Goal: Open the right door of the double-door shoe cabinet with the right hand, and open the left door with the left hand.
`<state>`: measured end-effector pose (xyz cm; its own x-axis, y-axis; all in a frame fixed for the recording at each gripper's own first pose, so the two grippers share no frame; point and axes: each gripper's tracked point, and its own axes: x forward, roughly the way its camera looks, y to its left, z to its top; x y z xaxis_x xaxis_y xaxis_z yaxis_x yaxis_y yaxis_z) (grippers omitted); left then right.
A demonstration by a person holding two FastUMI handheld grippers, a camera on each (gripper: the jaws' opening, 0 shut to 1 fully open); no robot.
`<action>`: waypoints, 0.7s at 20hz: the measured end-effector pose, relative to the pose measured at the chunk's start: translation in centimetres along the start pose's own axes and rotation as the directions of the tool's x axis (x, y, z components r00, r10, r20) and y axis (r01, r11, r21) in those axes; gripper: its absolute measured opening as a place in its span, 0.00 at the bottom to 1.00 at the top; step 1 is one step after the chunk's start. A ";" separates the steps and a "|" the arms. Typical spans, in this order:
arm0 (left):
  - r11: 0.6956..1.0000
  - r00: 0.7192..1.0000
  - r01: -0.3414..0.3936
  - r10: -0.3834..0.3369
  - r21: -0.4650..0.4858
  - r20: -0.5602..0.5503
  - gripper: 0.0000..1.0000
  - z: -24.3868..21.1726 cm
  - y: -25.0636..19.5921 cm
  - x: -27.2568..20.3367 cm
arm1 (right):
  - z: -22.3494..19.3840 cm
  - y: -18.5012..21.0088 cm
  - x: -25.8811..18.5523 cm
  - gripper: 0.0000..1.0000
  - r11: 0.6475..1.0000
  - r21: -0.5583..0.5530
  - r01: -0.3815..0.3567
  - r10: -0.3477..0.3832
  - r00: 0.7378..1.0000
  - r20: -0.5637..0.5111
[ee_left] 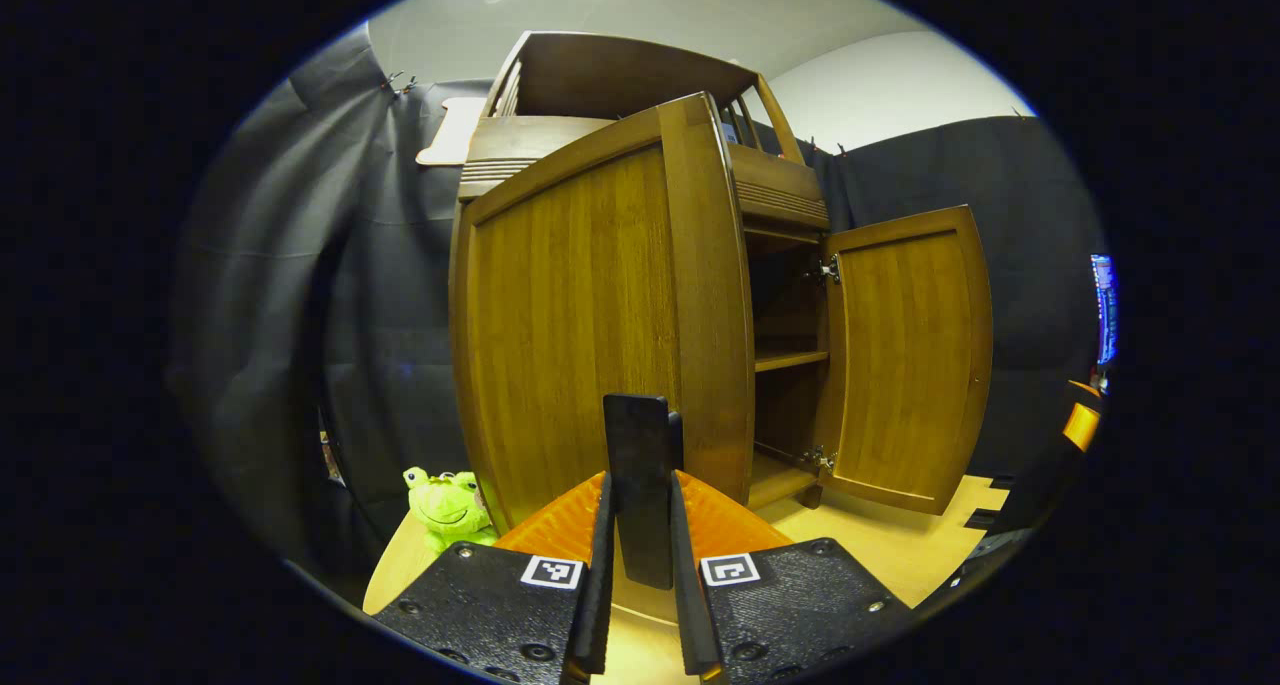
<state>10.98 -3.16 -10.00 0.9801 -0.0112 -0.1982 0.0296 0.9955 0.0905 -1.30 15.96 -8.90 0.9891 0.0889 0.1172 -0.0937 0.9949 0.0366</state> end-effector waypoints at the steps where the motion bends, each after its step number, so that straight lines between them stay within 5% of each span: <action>1: 1.000 1.000 -0.008 0.008 0.000 0.002 0.29 0.0 0.2 0.0 | 0.0 0.5 -0.1 0.96 1.000 0.004 -0.012 0.012 1.000 0.002; 14: 0.996 0.996 -0.082 0.081 -0.019 -0.037 0.28 -1.4 1.7 -1.1 | 0.0 0.6 0.0 0.94 0.998 -0.060 0.004 -0.003 1.000 0.001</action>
<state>9.64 -1.37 -10.95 0.9713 0.0728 -0.2265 -0.0541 0.9947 0.0879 -1.37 16.57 -8.91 0.9893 0.0853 0.1185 -0.0832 0.9963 -0.0231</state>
